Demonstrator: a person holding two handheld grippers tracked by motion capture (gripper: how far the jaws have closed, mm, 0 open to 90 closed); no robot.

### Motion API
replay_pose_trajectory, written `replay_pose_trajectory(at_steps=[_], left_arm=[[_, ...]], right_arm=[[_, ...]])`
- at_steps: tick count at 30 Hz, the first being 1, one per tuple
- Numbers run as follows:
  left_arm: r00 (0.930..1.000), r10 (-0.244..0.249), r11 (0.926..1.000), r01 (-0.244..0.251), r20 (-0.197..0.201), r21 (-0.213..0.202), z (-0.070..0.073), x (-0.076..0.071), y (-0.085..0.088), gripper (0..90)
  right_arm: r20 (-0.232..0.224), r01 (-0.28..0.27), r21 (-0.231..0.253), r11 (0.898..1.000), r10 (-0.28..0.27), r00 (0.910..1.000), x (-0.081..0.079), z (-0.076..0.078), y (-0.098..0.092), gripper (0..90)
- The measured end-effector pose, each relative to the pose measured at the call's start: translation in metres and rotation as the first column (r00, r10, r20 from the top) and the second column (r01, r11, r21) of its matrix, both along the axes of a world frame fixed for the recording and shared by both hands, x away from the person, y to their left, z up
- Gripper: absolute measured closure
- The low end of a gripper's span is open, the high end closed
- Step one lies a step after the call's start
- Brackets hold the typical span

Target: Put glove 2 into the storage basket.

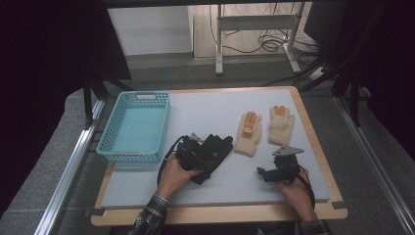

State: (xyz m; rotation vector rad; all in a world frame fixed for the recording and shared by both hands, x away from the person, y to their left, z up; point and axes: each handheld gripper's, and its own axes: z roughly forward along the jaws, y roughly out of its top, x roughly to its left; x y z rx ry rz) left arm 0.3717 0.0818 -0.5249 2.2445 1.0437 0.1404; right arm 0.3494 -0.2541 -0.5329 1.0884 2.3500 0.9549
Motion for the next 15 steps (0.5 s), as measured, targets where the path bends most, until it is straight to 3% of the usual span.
replay_pose_trajectory(at_steps=[3,6,9,13,15], left_arm=[[0.9998,-0.011,0.9978,0.009,0.019,0.066,-0.002,-0.003,-0.008,0.0],[0.9991,-0.020,0.9949,0.017,0.036,0.099,-0.003,-0.007,-0.013,0.0],[0.9974,-0.033,0.9865,0.023,0.064,0.162,-0.005,-0.012,-0.020,0.0],[0.9980,-0.010,0.9869,0.000,0.063,0.161,-0.005,-0.009,-0.018,1.1],[0.9993,0.010,0.9911,-0.014,0.036,0.132,-0.006,-0.005,-0.014,1.9]], right_arm=[[0.000,0.000,0.000,1.000,0.000,1.0000,0.000,0.000,0.000,5.8],[0.000,0.000,0.000,1.000,0.000,1.0000,0.000,0.000,0.000,5.8],[0.001,-0.001,-0.001,1.000,0.001,1.0000,0.000,0.000,0.000,5.8],[0.001,-0.001,-0.002,1.000,0.001,1.0000,0.000,0.000,0.000,5.8],[0.002,-0.001,-0.002,1.000,0.001,1.0000,0.000,0.000,0.000,5.8]])
